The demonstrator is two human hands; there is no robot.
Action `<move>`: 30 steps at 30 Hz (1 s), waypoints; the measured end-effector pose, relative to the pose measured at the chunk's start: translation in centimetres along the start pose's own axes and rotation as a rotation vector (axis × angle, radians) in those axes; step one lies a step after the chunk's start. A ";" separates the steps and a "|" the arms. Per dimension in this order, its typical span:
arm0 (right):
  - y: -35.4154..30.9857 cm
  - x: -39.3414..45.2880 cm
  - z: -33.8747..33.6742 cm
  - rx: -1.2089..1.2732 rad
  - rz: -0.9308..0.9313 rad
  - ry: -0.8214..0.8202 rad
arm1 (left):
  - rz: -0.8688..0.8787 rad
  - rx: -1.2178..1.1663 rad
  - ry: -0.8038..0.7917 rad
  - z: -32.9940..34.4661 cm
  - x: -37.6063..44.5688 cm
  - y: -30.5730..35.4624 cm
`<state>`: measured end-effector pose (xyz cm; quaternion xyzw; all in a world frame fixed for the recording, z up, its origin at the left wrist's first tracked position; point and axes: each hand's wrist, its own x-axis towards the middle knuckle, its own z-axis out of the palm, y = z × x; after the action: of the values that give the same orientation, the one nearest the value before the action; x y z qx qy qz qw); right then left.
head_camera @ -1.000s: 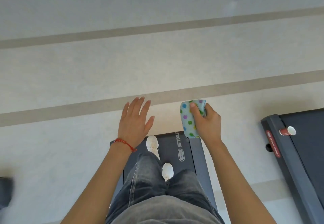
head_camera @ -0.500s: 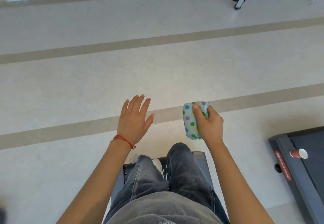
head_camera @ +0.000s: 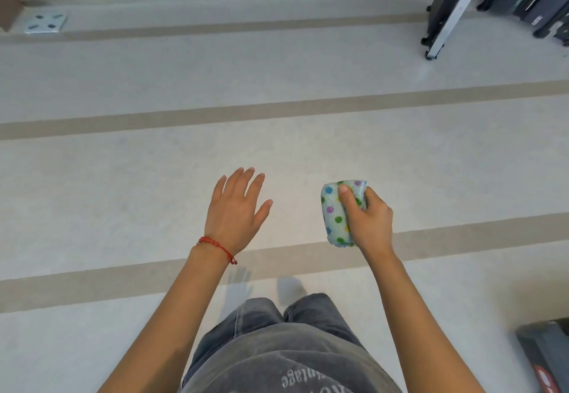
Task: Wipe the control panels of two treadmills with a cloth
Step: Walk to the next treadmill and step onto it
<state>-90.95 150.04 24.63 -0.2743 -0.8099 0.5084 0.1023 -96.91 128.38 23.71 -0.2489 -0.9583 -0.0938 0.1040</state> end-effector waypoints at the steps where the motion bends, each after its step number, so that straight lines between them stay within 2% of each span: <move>1: 0.5 2.1 0.4 0.004 -0.002 0.001 | -0.001 0.003 -0.004 1.4 1.8 -0.2; 13: 1.3 21.6 0.1 0.015 0.093 0.107 | 0.168 -0.021 -0.049 10.2 23.0 0.6; 22: 2.7 33.5 -2.1 0.090 0.313 0.420 | 0.547 -0.075 -0.144 17.1 41.8 4.2; 30: 5.8 37.3 -8.8 0.160 0.543 0.730 | 0.867 -0.216 -0.197 21.6 52.2 15.2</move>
<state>-115.97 179.19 19.38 -0.6288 -0.5778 0.4479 0.2649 -137.32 170.30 17.73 -0.6442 -0.7557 -0.1168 0.0154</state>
